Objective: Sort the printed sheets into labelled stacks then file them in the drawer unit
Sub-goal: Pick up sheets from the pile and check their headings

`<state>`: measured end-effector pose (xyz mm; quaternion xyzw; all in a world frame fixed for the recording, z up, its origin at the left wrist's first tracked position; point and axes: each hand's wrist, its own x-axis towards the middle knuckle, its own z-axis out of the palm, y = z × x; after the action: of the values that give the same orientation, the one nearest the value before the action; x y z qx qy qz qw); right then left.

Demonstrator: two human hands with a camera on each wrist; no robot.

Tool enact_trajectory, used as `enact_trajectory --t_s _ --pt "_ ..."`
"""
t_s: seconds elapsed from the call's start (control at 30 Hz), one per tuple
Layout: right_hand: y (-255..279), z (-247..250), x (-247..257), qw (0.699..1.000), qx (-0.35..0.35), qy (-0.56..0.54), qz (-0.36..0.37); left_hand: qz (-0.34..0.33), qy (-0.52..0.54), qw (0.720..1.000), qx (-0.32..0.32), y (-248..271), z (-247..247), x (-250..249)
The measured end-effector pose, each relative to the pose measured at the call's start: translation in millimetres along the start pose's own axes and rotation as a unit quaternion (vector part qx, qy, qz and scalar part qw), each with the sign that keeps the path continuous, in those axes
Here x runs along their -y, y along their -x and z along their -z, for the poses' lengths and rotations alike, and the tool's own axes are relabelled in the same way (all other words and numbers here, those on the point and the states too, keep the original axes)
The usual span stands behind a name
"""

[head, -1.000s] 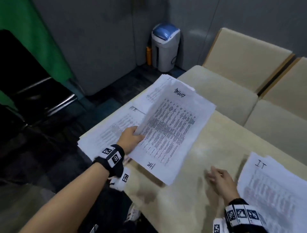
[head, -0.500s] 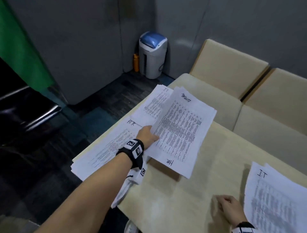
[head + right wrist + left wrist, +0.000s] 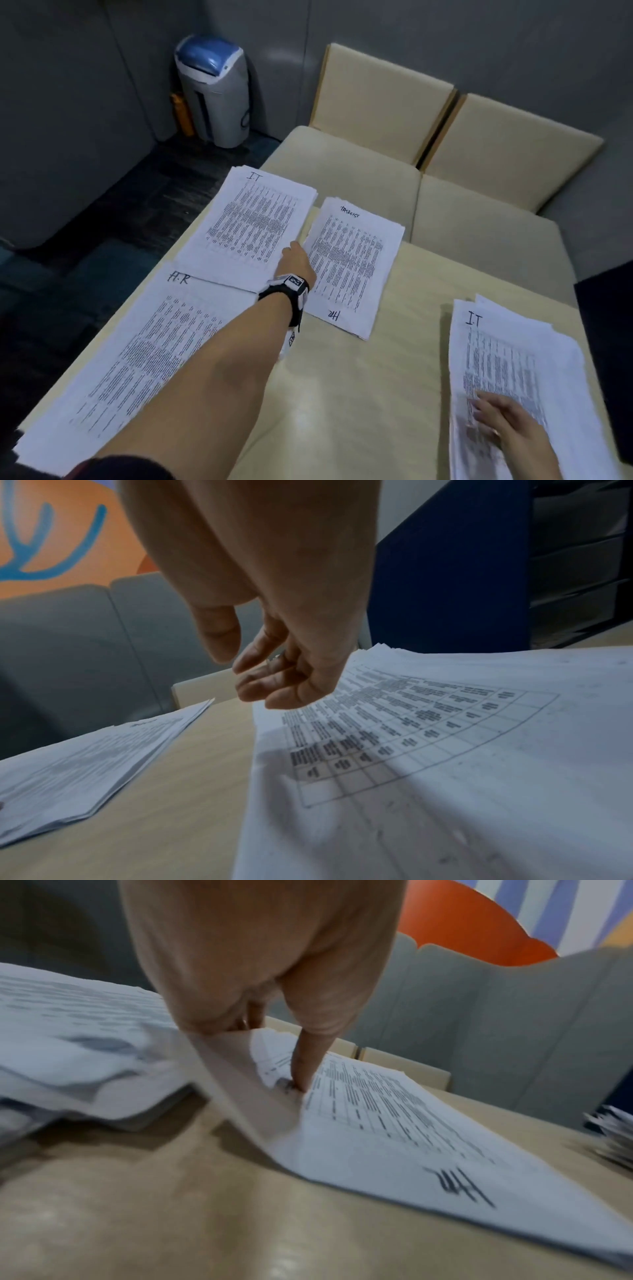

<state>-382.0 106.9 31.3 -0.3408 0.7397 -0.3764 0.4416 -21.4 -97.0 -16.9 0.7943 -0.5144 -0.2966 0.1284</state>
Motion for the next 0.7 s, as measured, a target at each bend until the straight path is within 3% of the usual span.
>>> enact_trajectory --t_s 0.17,0.27,0.33,0.5,0.6,0.7 --pt "-12.2 24.9 3.1 0.999 -0.036 0.016 0.005 -0.021 -0.150 0.982 -0.113 19.5 -11.0 -21.2" --pt "-32.0 51.2 -3.2 0.995 -0.072 0.073 -0.012 -0.076 -0.151 0.977 -0.130 42.8 -19.4 -47.2" --pt "-42.6 66.5 -7.2 0.988 -0.088 0.122 -0.031 -0.111 -0.101 0.983 -0.104 62.5 -33.5 -67.7" --pt "-76.4 101.1 -26.5 0.957 -0.132 0.250 -0.058 -0.162 0.070 0.982 0.061 133.6 -96.3 -120.8" --pt "-95.9 113.0 -34.6 0.953 -0.129 0.267 -0.068 -0.152 0.042 0.980 0.121 172.6 -138.1 -145.5" --pt "-111.0 120.6 -39.6 0.960 -0.086 0.256 -0.069 -0.148 -0.026 0.981 0.118 195.7 -168.4 -160.5"
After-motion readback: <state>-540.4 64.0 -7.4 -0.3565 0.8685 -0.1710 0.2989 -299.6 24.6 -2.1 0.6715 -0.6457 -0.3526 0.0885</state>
